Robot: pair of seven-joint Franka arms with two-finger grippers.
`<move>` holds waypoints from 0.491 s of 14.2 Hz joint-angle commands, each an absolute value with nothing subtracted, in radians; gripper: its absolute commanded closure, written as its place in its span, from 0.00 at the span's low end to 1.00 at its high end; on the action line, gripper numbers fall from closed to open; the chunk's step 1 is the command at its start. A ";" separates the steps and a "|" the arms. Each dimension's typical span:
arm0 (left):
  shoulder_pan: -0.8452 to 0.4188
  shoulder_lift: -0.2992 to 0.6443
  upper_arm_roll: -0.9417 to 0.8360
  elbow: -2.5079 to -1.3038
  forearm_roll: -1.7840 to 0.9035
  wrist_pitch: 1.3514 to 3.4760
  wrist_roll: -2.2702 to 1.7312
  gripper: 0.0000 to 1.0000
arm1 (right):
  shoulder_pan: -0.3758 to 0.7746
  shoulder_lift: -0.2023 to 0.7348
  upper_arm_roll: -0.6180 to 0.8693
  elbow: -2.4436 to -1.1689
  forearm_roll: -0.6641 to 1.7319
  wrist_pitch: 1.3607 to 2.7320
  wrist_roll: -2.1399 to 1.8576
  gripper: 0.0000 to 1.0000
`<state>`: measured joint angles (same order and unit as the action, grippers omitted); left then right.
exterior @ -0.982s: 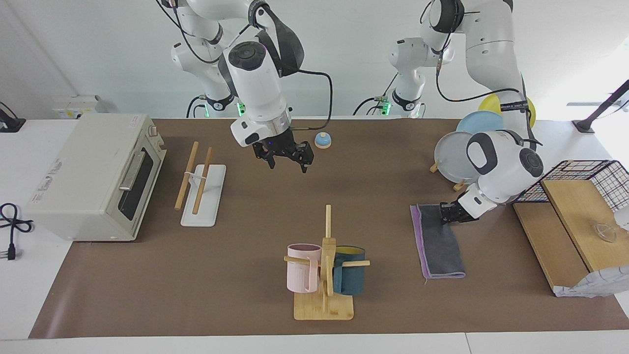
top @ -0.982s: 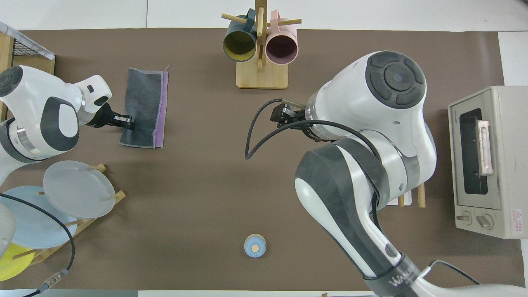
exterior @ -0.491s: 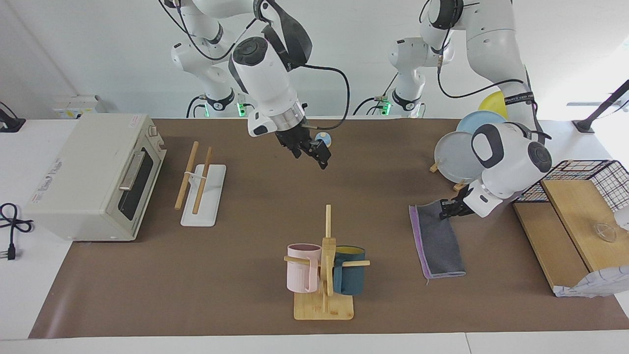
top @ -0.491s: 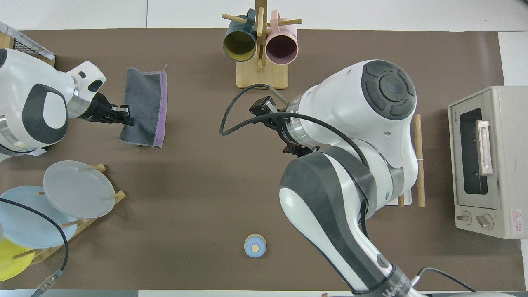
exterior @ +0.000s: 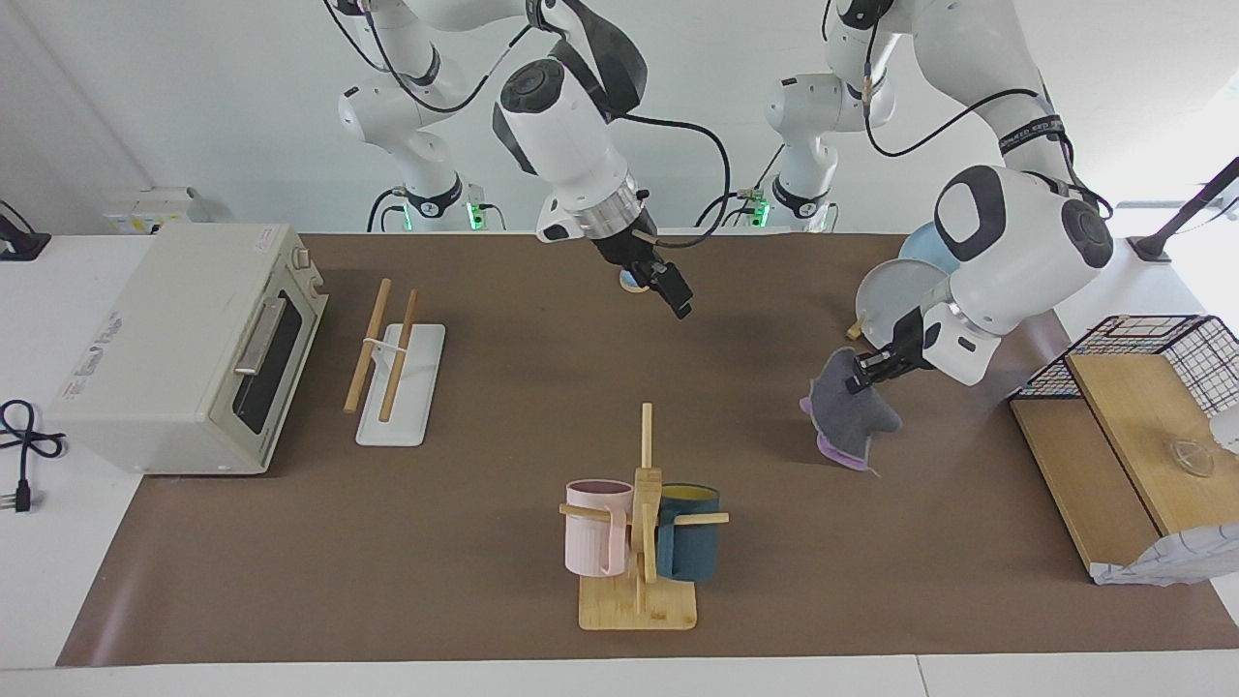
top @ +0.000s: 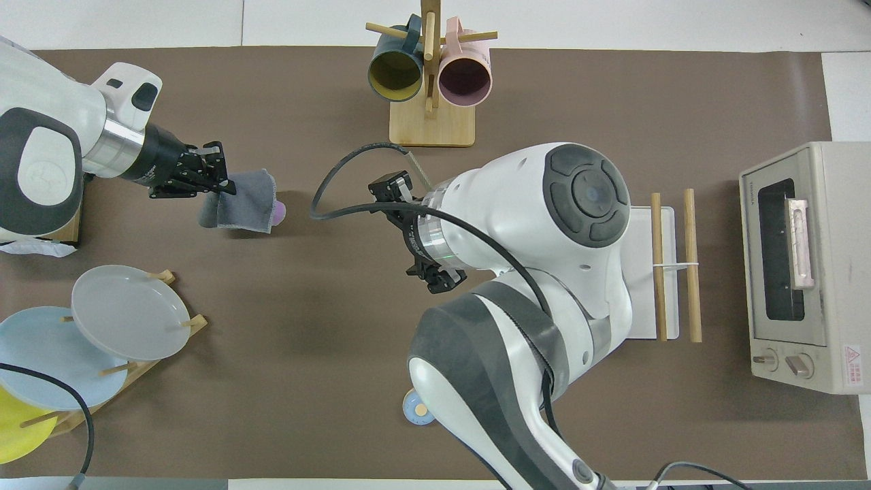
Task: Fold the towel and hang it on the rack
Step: 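Bring the towel toward the right gripper and open the right gripper near it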
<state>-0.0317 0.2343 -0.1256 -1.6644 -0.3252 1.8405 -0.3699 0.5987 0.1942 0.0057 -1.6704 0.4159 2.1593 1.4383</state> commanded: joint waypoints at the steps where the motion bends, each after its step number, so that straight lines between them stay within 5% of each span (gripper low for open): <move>1: -0.037 0.181 -0.159 -1.669 -0.367 1.813 -0.576 1.00 | 0.618 0.181 0.006 -1.703 0.455 2.252 1.544 0.00; 7: -0.037 0.118 -0.213 -1.672 -0.449 1.822 -1.049 1.00 | 0.666 0.176 0.006 -1.764 0.612 2.420 1.641 0.00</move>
